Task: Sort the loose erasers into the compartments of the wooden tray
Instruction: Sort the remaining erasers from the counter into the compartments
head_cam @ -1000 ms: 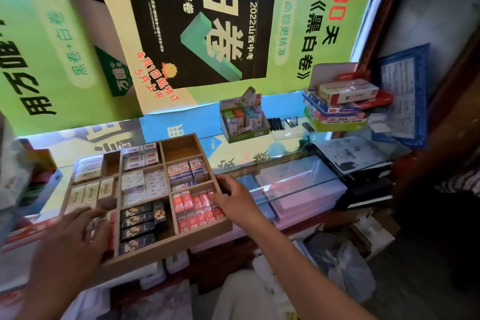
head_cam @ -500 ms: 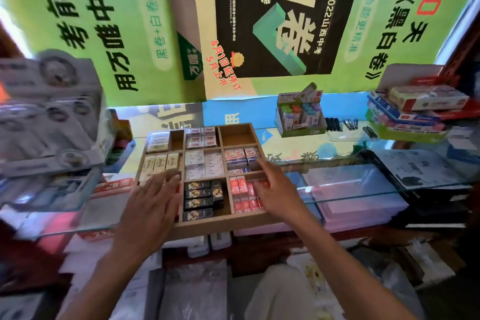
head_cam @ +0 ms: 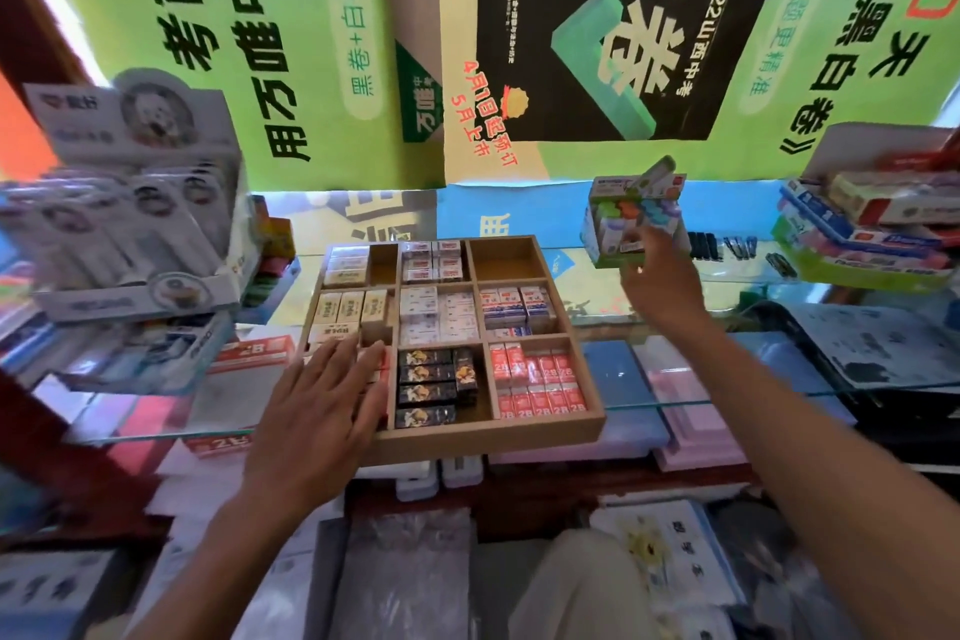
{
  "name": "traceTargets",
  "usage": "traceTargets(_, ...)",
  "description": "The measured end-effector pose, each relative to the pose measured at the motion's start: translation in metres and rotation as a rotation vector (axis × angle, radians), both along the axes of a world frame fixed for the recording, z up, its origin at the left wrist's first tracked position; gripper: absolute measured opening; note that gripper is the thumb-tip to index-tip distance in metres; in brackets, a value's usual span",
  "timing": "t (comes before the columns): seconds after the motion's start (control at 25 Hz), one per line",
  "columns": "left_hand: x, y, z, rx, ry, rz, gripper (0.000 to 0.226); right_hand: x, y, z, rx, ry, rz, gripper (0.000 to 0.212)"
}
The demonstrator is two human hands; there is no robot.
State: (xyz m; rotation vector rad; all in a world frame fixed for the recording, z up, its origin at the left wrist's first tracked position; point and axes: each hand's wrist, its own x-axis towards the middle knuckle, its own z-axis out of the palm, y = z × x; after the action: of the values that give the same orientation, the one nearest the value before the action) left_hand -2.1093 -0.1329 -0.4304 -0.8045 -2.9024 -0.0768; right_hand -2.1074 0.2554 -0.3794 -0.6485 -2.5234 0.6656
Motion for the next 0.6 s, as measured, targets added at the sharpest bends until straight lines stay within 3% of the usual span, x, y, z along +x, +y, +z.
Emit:
traceTargets(0.12, 0.005, 0.003, 0.005, 0.021, 0.008, 0.020, 0.060, -0.030, 0.034, 0.011, 0.066, -0.239, 0.079, 0.070)
traceTargets(0.24, 0.005, 0.003, 0.002, 0.058, 0.016, 0.035, 0.063, -0.052, 0.054, 0.000, 0.187, -0.434, 0.130, 0.063)
traceTargets(0.44, 0.007, 0.006, 0.003, 0.115, 0.004, 0.061, 0.063, -0.072, 0.074, -0.025, 0.201, -0.346, 0.044, 0.042)
traceTargets(0.6, 0.010, 0.008, 0.006, 0.142, 0.002, 0.079, 0.062, -0.072, 0.078, -0.033, 0.258, -0.368, 0.062, 0.049)
